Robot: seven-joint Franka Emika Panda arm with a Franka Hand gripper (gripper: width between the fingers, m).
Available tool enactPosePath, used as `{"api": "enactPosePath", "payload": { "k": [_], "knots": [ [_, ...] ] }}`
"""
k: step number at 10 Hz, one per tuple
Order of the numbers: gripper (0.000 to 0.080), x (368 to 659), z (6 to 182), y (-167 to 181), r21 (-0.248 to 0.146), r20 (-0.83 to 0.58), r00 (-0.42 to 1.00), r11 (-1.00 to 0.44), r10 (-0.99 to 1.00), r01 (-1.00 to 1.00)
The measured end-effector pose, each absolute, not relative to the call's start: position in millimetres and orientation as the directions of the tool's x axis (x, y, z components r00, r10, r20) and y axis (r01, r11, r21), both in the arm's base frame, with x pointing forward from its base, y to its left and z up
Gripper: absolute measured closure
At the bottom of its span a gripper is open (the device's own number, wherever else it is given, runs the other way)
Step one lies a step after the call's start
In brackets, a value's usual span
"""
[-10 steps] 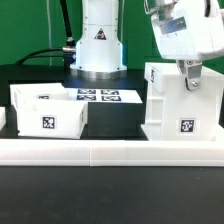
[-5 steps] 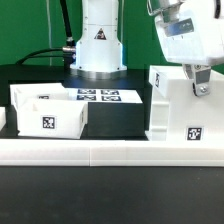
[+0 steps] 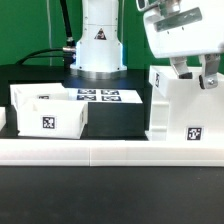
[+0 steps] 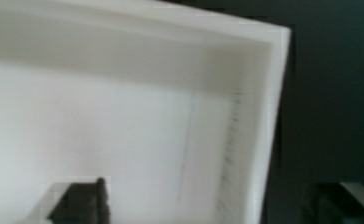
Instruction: Assemble drawer
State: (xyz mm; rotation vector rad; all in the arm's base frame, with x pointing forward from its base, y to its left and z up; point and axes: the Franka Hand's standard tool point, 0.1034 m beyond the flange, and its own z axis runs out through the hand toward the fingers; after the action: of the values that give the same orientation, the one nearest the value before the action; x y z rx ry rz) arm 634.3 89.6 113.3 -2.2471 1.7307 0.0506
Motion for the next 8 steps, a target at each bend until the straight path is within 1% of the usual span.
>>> {"api": "enactPosePath", "payload": {
  "k": [1, 2, 4, 5, 6, 8],
  "knots": [
    [0.0184, 628, 120.8, 88, -0.232, -0.192, 0.340, -0.294, -0.921, -0.927],
    [0.0159, 619, 130.5, 85, -0.250, -0.169, 0.420, -0.373, -0.892, -0.894],
    [0.0151, 604, 149.1, 66, -0.290, -0.101, 0.598, -0.551, -0.795, -0.782],
    [0.0151, 598, 153.7, 56, -0.297, -0.069, 0.667, -0.623, -0.742, -0.724],
    [0.0150, 590, 151.5, 55, -0.289, -0.072, 0.668, -0.625, -0.741, -0.725],
    [0.0150, 590, 149.4, 56, -0.288, -0.066, 0.690, -0.649, -0.720, -0.704]
  ]
}}
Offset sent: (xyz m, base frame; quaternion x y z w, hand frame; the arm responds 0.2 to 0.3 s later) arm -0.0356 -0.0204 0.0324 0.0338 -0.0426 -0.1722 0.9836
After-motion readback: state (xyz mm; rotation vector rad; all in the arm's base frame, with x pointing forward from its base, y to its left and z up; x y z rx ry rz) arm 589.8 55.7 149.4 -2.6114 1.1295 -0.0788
